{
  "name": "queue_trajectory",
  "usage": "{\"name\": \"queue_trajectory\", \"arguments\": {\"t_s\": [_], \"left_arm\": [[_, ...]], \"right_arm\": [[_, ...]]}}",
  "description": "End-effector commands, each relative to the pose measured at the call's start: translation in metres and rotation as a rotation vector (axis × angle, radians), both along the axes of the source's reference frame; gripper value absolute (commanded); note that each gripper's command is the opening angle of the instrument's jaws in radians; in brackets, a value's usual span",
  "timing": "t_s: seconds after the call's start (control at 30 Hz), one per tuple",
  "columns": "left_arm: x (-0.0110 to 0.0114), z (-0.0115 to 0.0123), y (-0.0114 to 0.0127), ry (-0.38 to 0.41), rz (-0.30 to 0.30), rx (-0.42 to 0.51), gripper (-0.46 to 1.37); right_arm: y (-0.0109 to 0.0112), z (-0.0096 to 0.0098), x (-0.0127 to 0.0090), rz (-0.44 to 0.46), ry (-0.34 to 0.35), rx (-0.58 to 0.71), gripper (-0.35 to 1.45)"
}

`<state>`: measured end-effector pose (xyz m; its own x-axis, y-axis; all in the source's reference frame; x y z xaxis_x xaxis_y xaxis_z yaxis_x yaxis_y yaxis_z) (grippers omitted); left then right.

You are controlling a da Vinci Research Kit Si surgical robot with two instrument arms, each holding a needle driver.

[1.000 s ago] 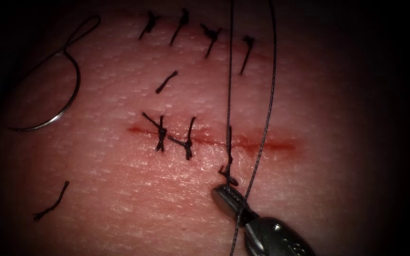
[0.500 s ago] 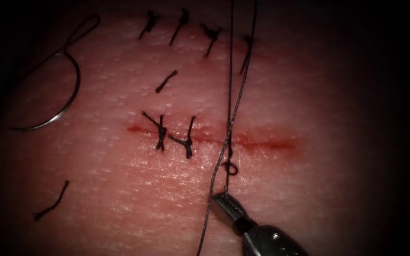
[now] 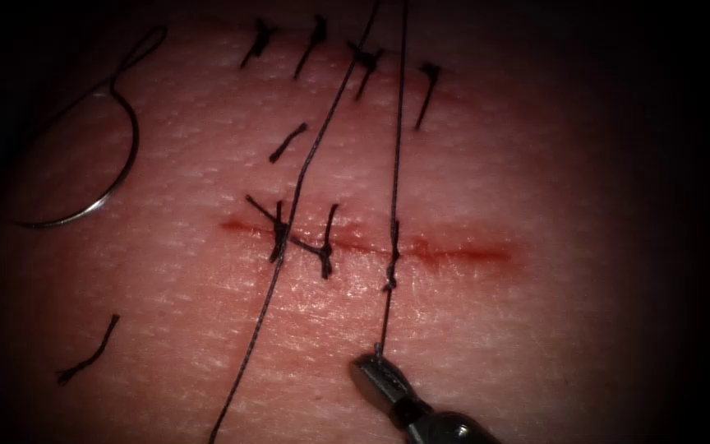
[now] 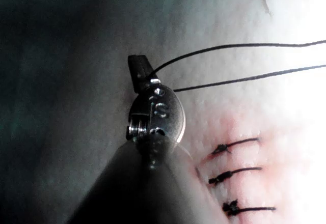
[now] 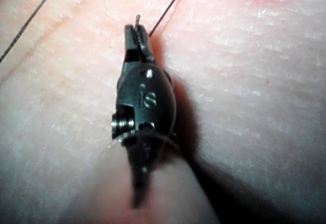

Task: Wound Closure
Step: Pull the left tool up and the right tool down to tighten the knot.

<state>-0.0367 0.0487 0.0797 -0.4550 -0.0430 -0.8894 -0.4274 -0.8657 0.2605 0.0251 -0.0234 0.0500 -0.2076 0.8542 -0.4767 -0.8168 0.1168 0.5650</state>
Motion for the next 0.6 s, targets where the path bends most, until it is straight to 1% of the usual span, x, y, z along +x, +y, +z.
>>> {"name": "queue_trajectory", "arguments": {"t_s": [0.03, 0.17, 0.23, 0.33, 0.4, 0.5, 0.6], "left_arm": [[0.0, 0.0001, 0.0, -0.001, 0.002, -0.001, -0.35], [0.0, 0.0006, 0.0003, 0.001, 0.0, -0.005, -0.35], [-0.0001, 0.0008, 0.0006, 0.004, -0.004, -0.006, -0.35], [-0.0003, 0.0009, 0.0009, 0.011, -0.007, -0.011, -0.35], [-0.0005, 0.0009, 0.001, 0.019, -0.007, -0.014, -0.35], [-0.0006, 0.0008, 0.0013, 0.021, -0.014, -0.026, -0.35], [-0.0006, 0.0007, 0.0017, 0.019, -0.025, -0.027, -0.35]], "right_arm": [[-0.0001, -0.0001, 0.0001, -0.001, 0.0, 0.005, -0.35], [-0.0009, -0.0002, 0.0001, -0.012, -0.003, 0.024, -0.35], [-0.0013, -0.0004, 0.0002, 0.001, 0.007, 0.039, -0.35], [-0.0015, -0.0007, 0.0002, 0.023, 0.031, 0.072, -0.35], [-0.0016, -0.0007, 0.0002, 0.009, 0.037, 0.088, -0.35], [-0.0017, -0.0007, 0.0002, 0.029, 0.074, 0.132, -0.35], [-0.0017, -0.0006, 0.0002, 0.029, 0.101, 0.176, -0.35]]}}
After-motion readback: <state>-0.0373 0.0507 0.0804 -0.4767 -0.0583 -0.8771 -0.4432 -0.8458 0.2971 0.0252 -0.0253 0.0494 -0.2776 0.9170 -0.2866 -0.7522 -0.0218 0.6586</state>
